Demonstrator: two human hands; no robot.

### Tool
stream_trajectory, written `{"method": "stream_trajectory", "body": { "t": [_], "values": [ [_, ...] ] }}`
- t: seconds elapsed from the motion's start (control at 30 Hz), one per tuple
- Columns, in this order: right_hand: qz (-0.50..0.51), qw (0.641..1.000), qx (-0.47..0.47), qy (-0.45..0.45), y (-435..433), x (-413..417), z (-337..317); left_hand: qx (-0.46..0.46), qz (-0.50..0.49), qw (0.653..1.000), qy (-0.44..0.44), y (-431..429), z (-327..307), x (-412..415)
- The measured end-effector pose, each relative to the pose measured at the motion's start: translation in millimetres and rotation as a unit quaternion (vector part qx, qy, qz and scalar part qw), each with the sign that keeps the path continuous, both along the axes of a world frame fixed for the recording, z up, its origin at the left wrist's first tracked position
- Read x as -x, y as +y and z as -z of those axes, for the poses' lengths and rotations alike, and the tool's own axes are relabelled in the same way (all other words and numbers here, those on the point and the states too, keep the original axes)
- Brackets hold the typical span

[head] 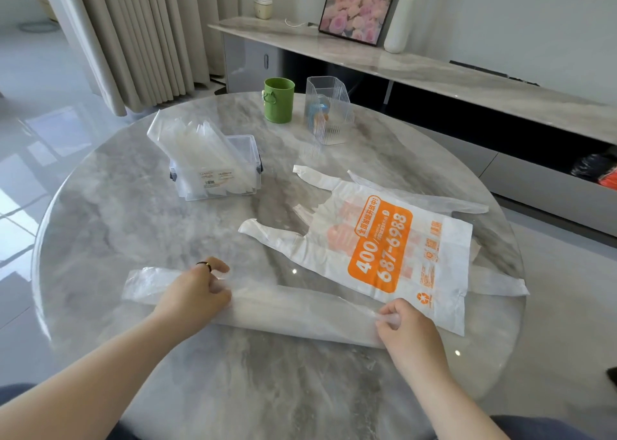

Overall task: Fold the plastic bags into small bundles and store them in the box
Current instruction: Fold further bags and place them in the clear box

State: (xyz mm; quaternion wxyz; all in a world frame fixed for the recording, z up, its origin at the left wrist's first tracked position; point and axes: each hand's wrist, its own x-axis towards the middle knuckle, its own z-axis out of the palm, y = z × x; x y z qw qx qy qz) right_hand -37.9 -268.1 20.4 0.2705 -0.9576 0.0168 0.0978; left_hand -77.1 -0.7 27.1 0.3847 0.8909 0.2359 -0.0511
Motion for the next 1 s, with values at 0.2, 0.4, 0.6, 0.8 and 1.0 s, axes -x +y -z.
{"method": "stream_trajectory", "body": {
  "t": [0.2, 0.4, 0.6, 0.8, 1.0],
  "values": [
    [-0.017, 0.999, 0.046, -0.013, 4, 3, -1, -0.3, 0.187, 0.908, -0.223, -28, 13, 8],
    [-0.027, 0.999, 0.034, 0.004, 3, 4, -2, -0.362, 0.314, 0.873, -0.088, -63, 42, 10],
    [-0.011, 1.0, 0.012, 0.024, 3, 1, -1, -0.381, 0.333, 0.86, -0.064, -60, 47, 9],
    [-0.006, 0.993, 0.115, 0.002, 2, 1, -2, -0.401, 0.321, 0.852, -0.096, -59, 48, 3],
    [-0.033, 0.986, 0.161, -0.033, 2, 0, 2, -0.404, 0.34, 0.845, -0.082, -57, 47, 0]
  ]
}}
